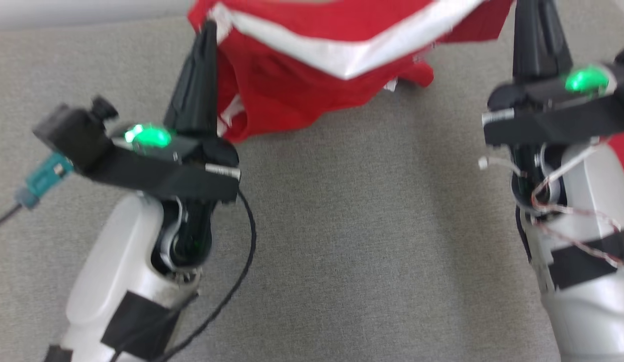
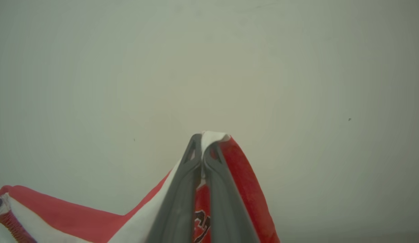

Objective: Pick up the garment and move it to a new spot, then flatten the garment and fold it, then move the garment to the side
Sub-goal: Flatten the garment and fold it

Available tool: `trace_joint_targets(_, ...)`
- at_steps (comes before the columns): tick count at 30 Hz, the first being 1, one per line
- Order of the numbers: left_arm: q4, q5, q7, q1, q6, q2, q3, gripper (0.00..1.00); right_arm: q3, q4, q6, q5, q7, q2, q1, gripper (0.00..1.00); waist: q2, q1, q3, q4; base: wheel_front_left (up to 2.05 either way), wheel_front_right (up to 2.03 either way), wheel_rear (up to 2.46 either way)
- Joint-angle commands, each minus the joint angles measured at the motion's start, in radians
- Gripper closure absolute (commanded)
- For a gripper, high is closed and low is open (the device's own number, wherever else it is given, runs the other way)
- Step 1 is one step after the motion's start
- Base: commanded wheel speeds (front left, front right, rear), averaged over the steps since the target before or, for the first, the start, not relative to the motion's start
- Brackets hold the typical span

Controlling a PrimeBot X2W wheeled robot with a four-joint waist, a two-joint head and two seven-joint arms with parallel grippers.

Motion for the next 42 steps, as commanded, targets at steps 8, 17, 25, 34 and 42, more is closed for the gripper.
trace_joint_targets(8, -0.001, -0.011, -0.003, 0.115, 0.001, 0.003, -0.064, 1.0, -0.077, -0.103, -0.002, -0.021, 0.063, 0.018, 0.201, 1.0, 0.0, 0.0002, -0.077, 0.03, 0.0, 0.0, 0.0)
trace_joint_targets(17, -0.005, -0.029, -0.003, 0.224, 0.001, 0.036, -0.125, 1.0, -0.154, -0.19, -0.002, 0.008, 0.142, 0.068, 0.386, 1.0, 0.0, 0.0002, -0.126, 0.034, 0.0, 0.0, 0.0)
trace_joint_targets(25, -0.011, -0.045, -0.003, 0.335, 0.001, 0.053, -0.184, 1.0, -0.235, -0.255, -0.002, 0.019, 0.244, 0.101, 0.538, 1.0, 0.0, 0.0002, -0.167, 0.041, 0.0, 0.0, 0.0)
trace_joint_targets(34, -0.017, -0.122, -0.002, 0.413, 0.001, 0.109, -0.273, 1.0, -0.197, -0.32, -0.002, 0.074, 0.459, 0.065, 0.679, 1.0, 0.0, 0.0002, -0.208, 0.036, 0.0, 0.0, 0.0)
trace_joint_targets(42, -0.03, -0.172, -0.002, 0.487, 0.001, 0.164, -0.285, 1.0, -0.226, -0.373, -0.002, 0.117, 0.602, 0.005, 0.784, 1.0, 0.0, 0.0002, -0.261, 0.041, 0.0, 0.0, 0.0)
